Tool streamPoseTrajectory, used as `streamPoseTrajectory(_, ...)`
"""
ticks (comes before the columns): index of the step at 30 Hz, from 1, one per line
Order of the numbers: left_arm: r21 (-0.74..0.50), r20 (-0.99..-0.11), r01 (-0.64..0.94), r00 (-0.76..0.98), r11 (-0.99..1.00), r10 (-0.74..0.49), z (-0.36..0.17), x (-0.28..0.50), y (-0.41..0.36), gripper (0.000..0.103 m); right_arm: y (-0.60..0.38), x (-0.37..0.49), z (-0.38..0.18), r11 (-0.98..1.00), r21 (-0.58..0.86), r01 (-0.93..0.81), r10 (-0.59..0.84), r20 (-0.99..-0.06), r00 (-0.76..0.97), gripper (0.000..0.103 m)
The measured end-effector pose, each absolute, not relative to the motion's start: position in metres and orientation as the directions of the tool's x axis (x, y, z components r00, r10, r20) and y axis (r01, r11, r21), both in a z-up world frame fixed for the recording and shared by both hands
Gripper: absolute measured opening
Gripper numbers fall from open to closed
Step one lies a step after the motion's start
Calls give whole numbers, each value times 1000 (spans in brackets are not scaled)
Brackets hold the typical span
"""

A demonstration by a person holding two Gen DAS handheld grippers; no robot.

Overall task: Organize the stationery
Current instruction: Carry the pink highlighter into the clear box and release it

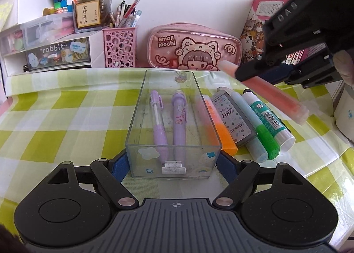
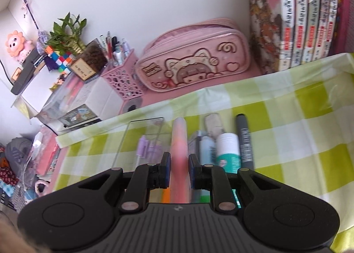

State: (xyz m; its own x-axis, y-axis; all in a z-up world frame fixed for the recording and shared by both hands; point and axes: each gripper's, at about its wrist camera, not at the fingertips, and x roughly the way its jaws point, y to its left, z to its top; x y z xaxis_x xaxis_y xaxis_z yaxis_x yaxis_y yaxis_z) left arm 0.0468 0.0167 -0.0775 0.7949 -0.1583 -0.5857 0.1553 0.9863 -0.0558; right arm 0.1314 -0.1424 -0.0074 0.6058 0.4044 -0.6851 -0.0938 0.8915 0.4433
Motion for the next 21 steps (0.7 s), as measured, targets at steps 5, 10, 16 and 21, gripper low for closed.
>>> streamPoseTrajectory(5,-65,-584,158,795,985,-166,-77,47,17,79,-127,141,-7,856,511,-82,462,-682,567,39)
streamPoseTrajectory(10,-78,-580,161,795,984,-176,-77,47,19,79,-109,155,-12,841,538,-54,481,-698,531,39)
streamPoseTrajectory(16,-99,-575,168,795,981,-194,-77,46,21,79,-91,172,-24,838,546,-13,482,-729,485,39)
streamPoseTrajectory(21,-115,-571,180,793,977,-213,-77,46,22,79,-81,183,-31,859,512,11,446,-757,478,39)
